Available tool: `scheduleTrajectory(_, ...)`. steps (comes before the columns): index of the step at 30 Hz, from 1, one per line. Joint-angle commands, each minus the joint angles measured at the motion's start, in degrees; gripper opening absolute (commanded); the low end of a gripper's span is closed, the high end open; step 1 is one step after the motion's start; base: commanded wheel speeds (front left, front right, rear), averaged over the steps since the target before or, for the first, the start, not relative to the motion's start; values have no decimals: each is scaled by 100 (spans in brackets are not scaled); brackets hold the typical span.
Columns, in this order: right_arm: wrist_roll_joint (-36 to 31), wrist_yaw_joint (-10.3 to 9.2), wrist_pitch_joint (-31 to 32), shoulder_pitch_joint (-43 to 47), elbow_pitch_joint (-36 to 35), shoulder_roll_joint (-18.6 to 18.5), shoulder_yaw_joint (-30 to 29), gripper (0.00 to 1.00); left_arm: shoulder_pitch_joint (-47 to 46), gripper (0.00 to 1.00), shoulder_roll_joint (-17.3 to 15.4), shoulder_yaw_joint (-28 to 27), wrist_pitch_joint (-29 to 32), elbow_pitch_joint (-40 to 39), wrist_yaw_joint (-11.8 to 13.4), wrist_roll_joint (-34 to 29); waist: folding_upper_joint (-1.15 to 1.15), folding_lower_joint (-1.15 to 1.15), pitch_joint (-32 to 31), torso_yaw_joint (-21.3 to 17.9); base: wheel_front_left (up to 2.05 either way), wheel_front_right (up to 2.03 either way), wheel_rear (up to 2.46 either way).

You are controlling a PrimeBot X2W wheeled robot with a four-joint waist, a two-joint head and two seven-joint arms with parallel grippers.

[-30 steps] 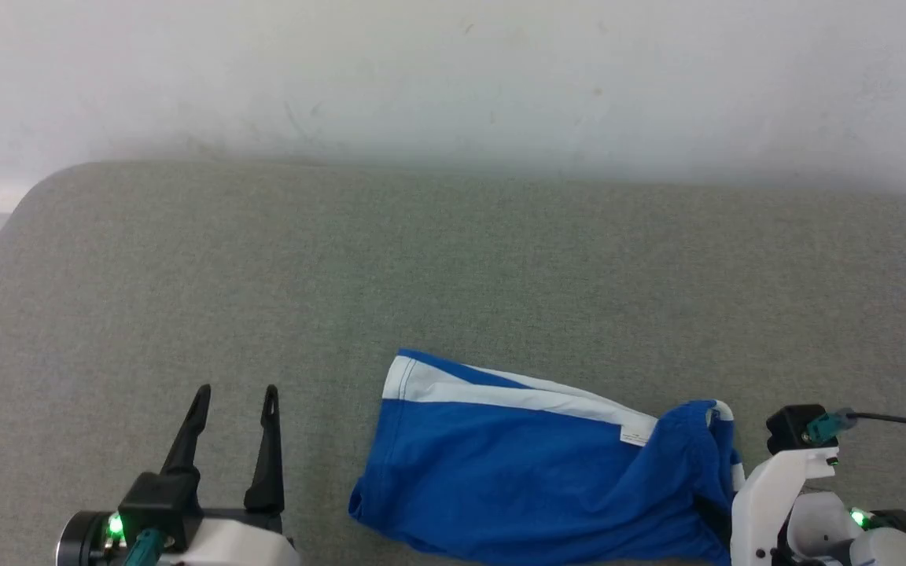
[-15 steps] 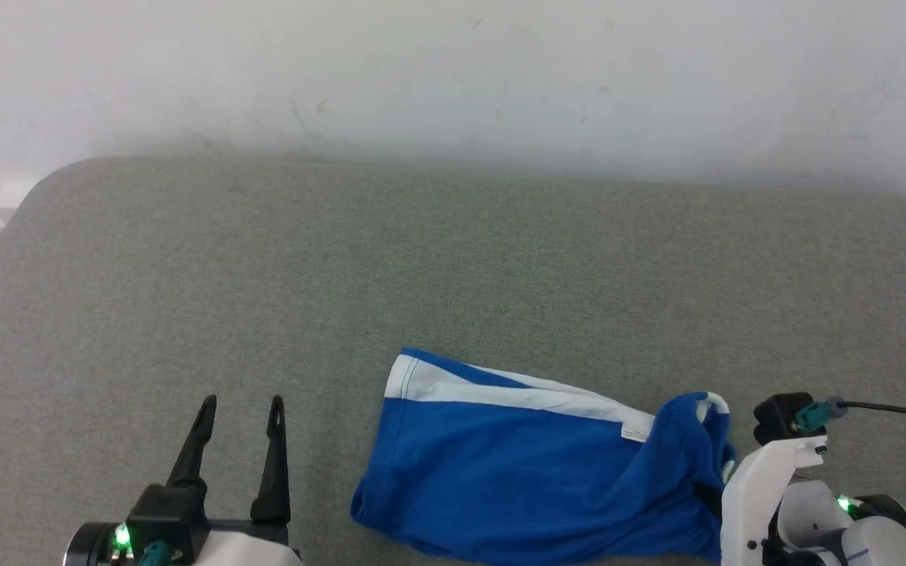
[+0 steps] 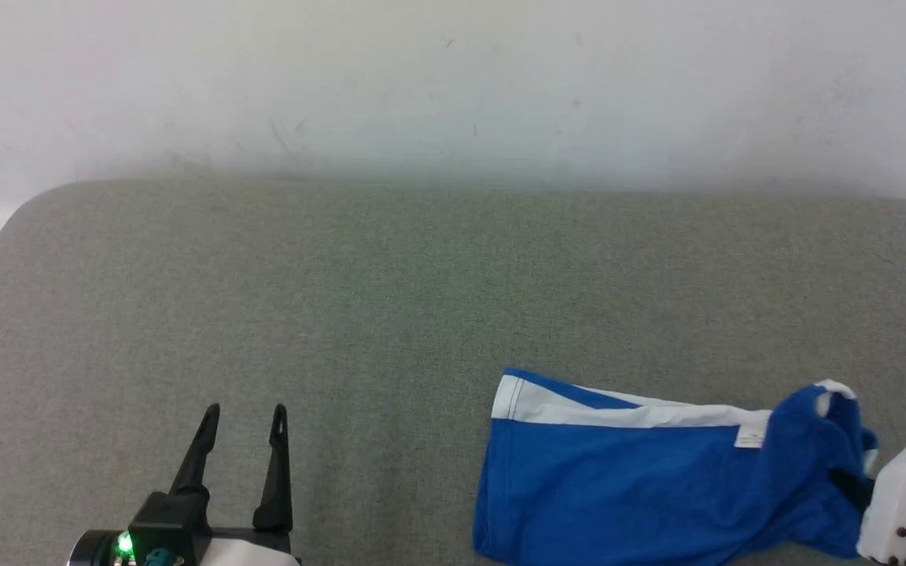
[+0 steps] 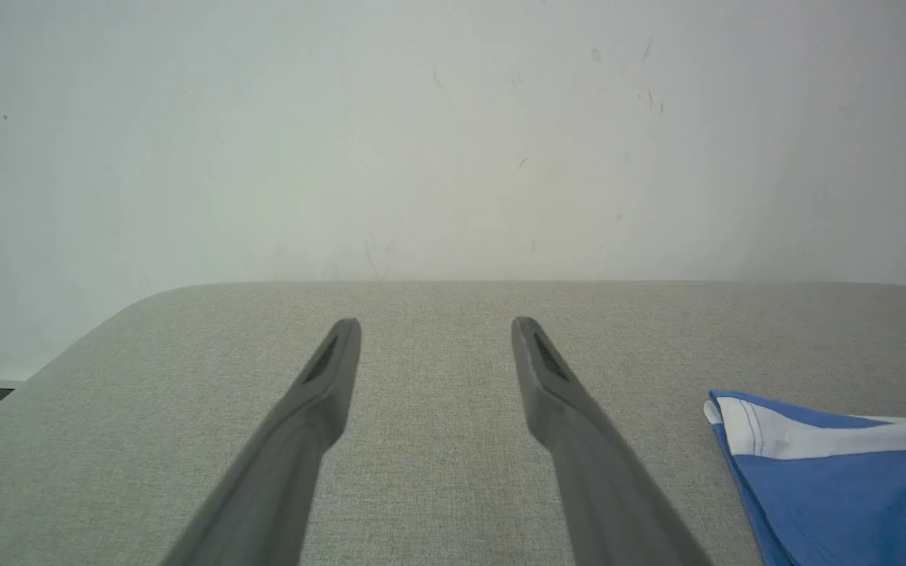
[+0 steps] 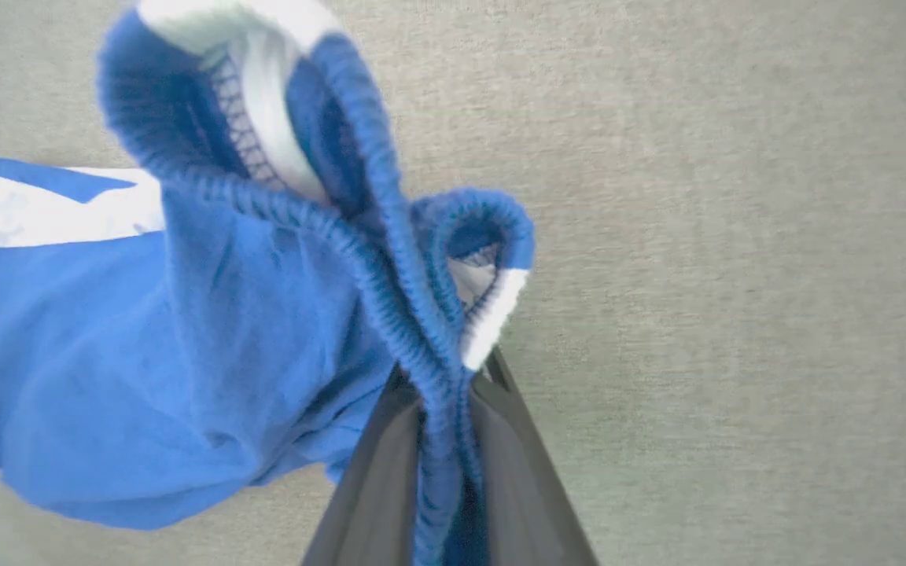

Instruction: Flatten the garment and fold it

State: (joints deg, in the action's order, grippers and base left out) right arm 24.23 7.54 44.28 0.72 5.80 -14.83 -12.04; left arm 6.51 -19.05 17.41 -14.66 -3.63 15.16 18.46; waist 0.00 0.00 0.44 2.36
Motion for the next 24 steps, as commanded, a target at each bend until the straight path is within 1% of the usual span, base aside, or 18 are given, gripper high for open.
scheduleTrajectory(1, 285, -5, 137, 9, -116, 157, -46, 0, 27, 100, 12, -10, -32, 0, -33, -5, 0, 0, 10, -9, 0, 0, 0)
scheduleTrajectory(5, 1280, -5, 710, -121, -470, 641, 129, 0, 4, 100, 24, -7, -33, 36, -25, -11, 0, 0, 17, -9, 0, 0, 0)
scheduleTrajectory(9, 1974, -5, 941, -295, -594, 985, 462, 0, -43, 100, 32, 9, -33, 48, -33, -16, 0, 0, 39, 15, 0, 0, 0)
scheduleTrajectory(13, 1979, -5, 706, -513, -246, 1121, 992, 0, -138, 100, 52, 66, -33, 70, -71, -28, 0, 0, 94, 107, 0, 0, 0)
scheduleTrajectory(17, 1736, -5, 154, -779, 359, 1177, 1601, 0, -230, 100, 93, 133, -33, 118, -109, -37, 0, 0, 173, 232, 0, 0, 0)
scheduleTrajectory(18, 1708, -5, -6, -844, 497, 1183, 1775, 10, -253, 100, 102, 146, -33, 136, -120, -38, 0, 0, 193, 265, 0, 0, 0)
scheduleTrajectory(19, 1707, -5, -213, -902, 627, 1188, 1910, 30, -280, 100, 110, 160, -33, 157, -123, -46, 0, 0, 215, 302, 0, 0, 0)
scheduleTrajectory(20, 1743, -5, -407, -949, 761, 1190, 2058, 58, -308, 100, 118, 172, -33, 180, -123, -58, 0, 0, 227, 331, 0, 0, 0)
scheduleTrajectory(21, 1744, -5, -555, -989, 876, 1191, 2237, 100, -336, 100, 130, 182, -33, 201, -125, -65, 0, 0, 244, 364, 0, 0, 0)
scheduleTrajectory(24, 1675, -5, -959, -1101, 1096, 1193, 2647, 100, -375, 100, 148, 171, -33, 238, -113, -80, 0, 0, 250, 393, 0, 0, 0)
